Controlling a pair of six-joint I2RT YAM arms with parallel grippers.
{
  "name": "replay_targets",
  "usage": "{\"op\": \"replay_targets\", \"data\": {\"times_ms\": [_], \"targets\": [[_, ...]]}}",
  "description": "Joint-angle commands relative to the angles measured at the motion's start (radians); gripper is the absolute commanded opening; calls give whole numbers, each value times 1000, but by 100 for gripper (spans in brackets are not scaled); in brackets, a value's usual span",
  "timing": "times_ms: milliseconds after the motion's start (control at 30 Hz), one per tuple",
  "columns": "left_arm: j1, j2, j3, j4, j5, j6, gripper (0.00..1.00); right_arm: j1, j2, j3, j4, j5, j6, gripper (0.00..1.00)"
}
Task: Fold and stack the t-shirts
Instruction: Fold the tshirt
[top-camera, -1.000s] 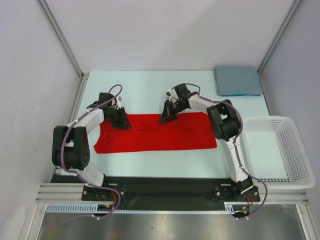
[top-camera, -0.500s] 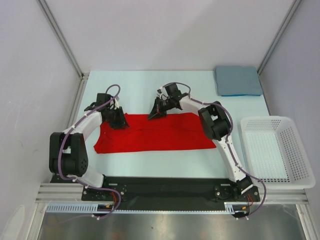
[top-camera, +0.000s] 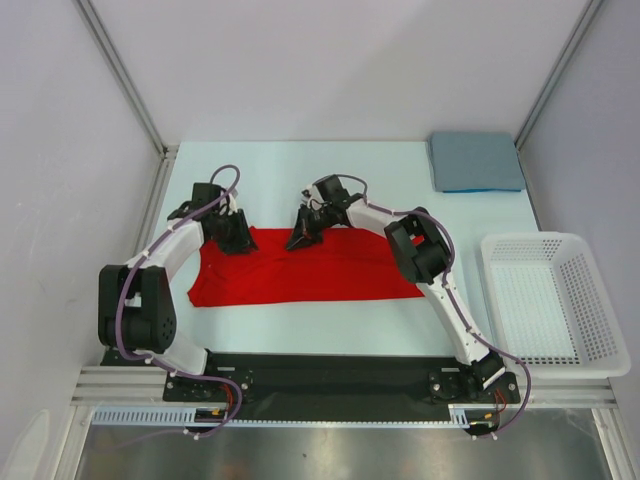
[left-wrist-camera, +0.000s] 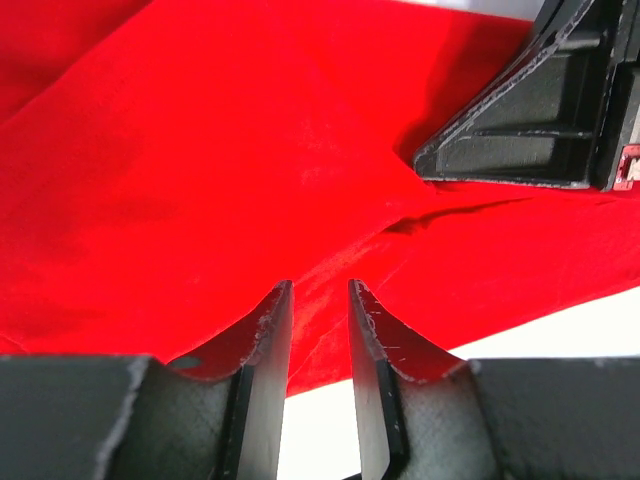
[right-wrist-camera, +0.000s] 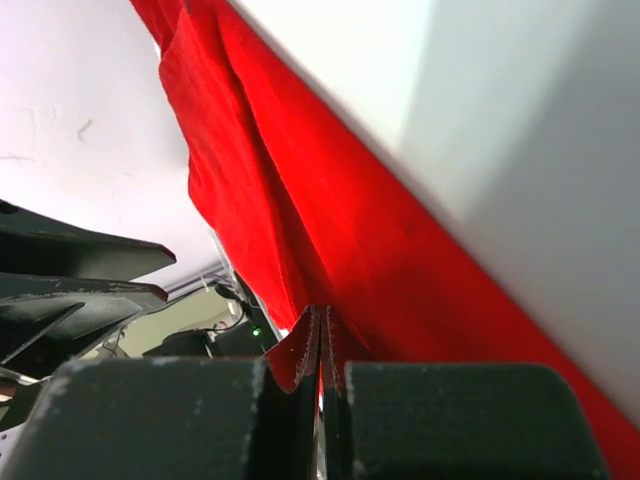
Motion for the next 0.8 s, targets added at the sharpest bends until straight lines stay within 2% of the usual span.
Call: {"op": "replay_targets", "data": {"times_ms": [0,567,767], "targets": [[2,-25,44,3,-15,17,34,12,-26,-8,22,-34,23,0],[4,90,110,9,28,22,35,37,-118,-135,51,-62,22,0],[2,152,116,18,64,20,38,41,-119,-220,154,-64,65,0]]}}
